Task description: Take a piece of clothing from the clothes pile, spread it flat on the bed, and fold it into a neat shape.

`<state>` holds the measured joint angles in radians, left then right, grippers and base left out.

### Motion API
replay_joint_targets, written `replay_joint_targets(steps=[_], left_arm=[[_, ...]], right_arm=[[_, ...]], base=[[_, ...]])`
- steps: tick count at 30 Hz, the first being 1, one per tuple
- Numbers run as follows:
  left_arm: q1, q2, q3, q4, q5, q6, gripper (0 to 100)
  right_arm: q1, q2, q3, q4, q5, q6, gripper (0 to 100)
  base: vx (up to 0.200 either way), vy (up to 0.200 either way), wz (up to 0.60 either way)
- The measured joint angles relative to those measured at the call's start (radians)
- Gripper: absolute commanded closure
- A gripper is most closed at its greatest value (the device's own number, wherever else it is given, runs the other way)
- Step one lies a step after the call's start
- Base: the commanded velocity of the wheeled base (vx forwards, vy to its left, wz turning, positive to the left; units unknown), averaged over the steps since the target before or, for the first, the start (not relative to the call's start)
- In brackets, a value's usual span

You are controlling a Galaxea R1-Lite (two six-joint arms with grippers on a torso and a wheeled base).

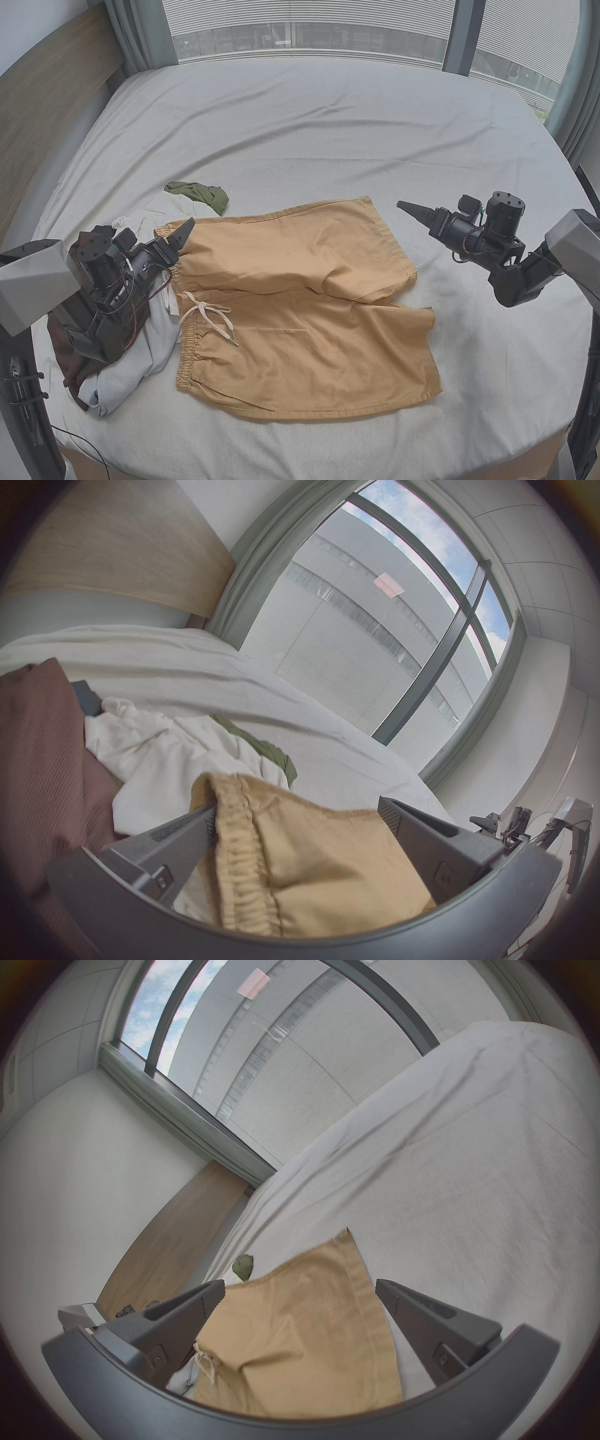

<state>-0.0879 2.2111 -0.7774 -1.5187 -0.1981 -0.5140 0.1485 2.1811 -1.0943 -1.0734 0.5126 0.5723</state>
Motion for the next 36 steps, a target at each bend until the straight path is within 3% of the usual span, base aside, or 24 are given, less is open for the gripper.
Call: replay_joint_targets(steps=[9,16,17,19,25,36], left_arm=[[-0.008,-0.100,0.149,0.131,-0.053,0.001,0],[0.009,-0.271,0.293,0.232,-0.263,0.005,0],[0.020,-0.317,0.337,0.247,-0.322,0.007,0],[0.039,-0.357,0.380,0.260,-0.356,0.015,0],[0.092,-0.411,0.439,0.265,-0.387,0.060,0],[0.097,-0.401,0.490,0.260,-0.394,0.161,0]], right_arm=[[-0.003,-0.165,0.279,-0.054,-0.021,-0.002,0],[-0.010,-0.234,0.409,-0.072,-0.024,-0.001,0],[-0.012,-0.245,0.440,-0.071,-0.024,-0.001,0],[-0.014,-0.256,0.469,-0.069,-0.024,-0.001,0],[-0.027,-0.263,0.516,-0.065,-0.024,0.000,0],[-0.057,-0.163,0.522,-0.063,-0.024,-0.001,0]], base=[[0.000,0.000,0.00],[0.000,0.000,0.00],[0.000,0.000,0.00],[0.000,0.000,0.00],[0.000,0.000,0.00],[0.000,0.000,0.00]])
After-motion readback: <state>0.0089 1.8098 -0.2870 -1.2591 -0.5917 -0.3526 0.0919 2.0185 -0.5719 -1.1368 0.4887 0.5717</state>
